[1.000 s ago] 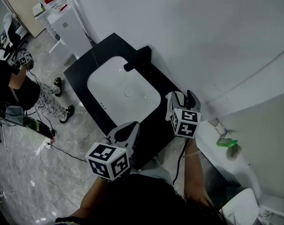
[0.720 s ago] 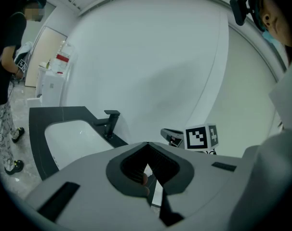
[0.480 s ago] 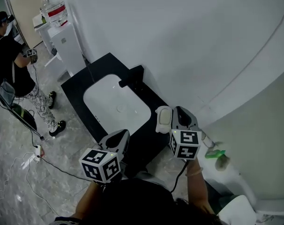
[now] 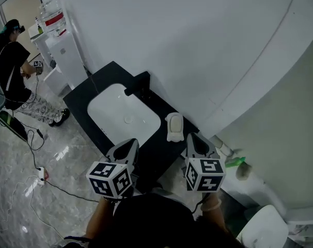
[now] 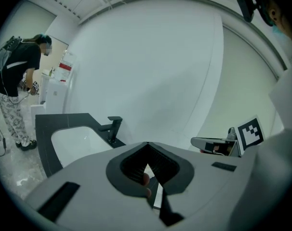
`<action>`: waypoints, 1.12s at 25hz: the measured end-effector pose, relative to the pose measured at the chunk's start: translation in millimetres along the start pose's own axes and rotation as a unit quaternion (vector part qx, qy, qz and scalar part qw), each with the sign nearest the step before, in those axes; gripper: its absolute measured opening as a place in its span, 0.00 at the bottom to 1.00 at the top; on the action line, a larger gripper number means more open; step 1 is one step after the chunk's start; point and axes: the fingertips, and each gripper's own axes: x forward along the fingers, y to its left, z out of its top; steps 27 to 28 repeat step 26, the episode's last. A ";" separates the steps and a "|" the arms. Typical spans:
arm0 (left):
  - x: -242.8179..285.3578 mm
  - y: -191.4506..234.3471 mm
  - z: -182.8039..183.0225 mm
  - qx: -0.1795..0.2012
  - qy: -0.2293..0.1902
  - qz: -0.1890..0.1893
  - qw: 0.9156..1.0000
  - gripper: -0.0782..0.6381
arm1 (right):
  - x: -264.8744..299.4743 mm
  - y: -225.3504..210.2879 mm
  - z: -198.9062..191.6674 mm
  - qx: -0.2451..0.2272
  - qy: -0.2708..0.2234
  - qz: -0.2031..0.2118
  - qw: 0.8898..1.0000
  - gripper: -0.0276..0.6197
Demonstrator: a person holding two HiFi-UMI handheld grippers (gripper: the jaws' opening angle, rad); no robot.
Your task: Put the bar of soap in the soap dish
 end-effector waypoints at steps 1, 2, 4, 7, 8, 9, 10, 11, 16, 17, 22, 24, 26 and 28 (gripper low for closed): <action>0.1 -3.2 0.4 0.002 0.000 -0.006 1.000 0.10 | -2.9 -1.0 -2.1 0.000 0.003 -0.005 1.000 0.07; 0.2 -6.0 0.4 0.004 0.000 -0.010 1.000 0.10 | -5.2 -1.5 -4.2 -0.001 0.006 -0.009 1.000 0.07; 0.0 -11.2 -1.2 0.006 0.003 -0.016 1.000 0.10 | -9.1 -0.9 -8.2 0.000 0.009 -0.012 1.000 0.07; -1.0 -17.2 -4.4 0.004 0.007 -0.023 1.000 0.10 | -13.1 3.5 -11.0 0.005 0.009 -0.007 1.000 0.07; -1.3 -18.6 -5.1 0.003 0.008 -0.026 1.000 0.10 | -13.9 4.8 -11.0 0.005 0.007 -0.007 1.000 0.07; -1.6 -19.6 -5.7 0.003 0.009 -0.027 1.000 0.10 | -14.5 6.2 -10.8 0.005 0.005 -0.006 1.000 0.07; -1.9 -20.2 -6.0 0.004 0.010 -0.028 1.000 0.10 | -15.0 7.8 -10.4 0.007 0.003 -0.004 1.000 0.07; -2.2 -20.6 -6.2 0.006 0.011 -0.028 1.000 0.10 | -15.4 9.3 -10.1 0.009 0.002 -0.002 1.000 0.07; -4.7 -22.3 -5.3 0.009 0.012 -0.026 1.000 0.10 | -17.8 11.2 -11.2 0.020 -0.003 0.002 1.000 0.07; -5.9 -22.0 -4.9 0.009 0.012 -0.025 1.000 0.10 | -18.3 12.1 -11.3 0.022 -0.003 0.002 1.000 0.07; -7.1 -24.0 -6.8 0.003 0.016 -0.030 0.999 0.10 | -19.3 13.4 -15.2 0.028 -0.001 0.006 1.000 0.07; -6.7 -25.0 -7.9 -0.004 0.017 -0.033 0.999 0.10 | -19.5 11.1 -17.6 0.033 0.001 0.006 0.999 0.07; -6.3 -25.0 -8.6 -0.008 0.018 -0.034 0.999 0.10 | -19.4 8.9 -20.1 0.037 0.003 0.006 0.999 0.07; -6.3 -25.0 -8.6 -0.008 0.018 -0.034 0.999 0.10 | -19.4 8.9 -20.1 0.037 0.003 0.006 0.999 0.07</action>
